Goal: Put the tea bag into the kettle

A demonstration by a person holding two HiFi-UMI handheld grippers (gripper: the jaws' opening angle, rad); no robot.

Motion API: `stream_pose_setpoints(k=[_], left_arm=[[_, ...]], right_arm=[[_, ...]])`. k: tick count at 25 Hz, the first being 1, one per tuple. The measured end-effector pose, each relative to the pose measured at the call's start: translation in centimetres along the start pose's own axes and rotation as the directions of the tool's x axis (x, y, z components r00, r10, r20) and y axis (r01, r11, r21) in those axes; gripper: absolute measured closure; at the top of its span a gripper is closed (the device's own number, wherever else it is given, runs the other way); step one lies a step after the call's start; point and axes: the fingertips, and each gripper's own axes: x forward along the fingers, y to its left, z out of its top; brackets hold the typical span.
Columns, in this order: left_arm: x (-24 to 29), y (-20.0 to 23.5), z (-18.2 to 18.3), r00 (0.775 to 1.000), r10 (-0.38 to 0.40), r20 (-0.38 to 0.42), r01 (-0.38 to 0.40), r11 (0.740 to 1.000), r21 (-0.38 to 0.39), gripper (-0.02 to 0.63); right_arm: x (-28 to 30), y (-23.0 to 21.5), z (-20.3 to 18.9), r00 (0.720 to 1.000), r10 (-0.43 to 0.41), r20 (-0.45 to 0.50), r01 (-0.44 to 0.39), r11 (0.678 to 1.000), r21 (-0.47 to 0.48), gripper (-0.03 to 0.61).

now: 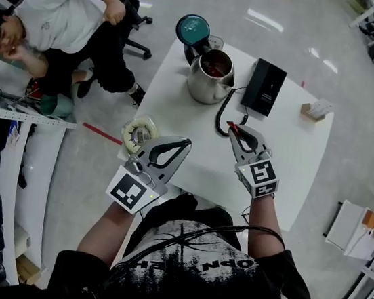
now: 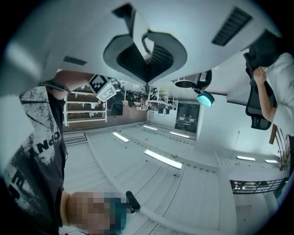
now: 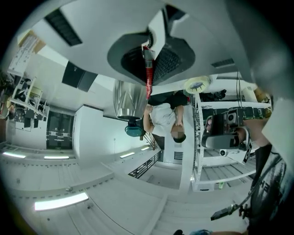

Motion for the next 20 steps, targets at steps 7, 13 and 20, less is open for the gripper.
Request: stream_pose_setpoints(k=[7, 13, 20], left_arm=[[-0.6, 0.2, 2.8, 0.998, -0.005, 0.06, 0.004, 1.0, 0.03, 0.603], [-1.3, 0.7, 3.7, 0.996, 0.004, 0.086, -0.007, 0.999, 0.039, 0.603], [-3.0, 2.7, 3.3, 0.994, 0.057, 0.09, -0.057, 0.998, 0.002, 0.603]], right_arm=[[-0.1, -1.0, 5.8, 0.996, -0.024, 0.082, 0.03, 0.997, -0.07, 0.541], [2.4, -2.3, 9.0, 0.995, -0.015, 0.1, 0.028, 0.992, -0.126, 0.541], [7.6, -3.7, 11.9, 0.996, -0.004, 0.087, 0.018, 0.986, -0.166, 0.541]])
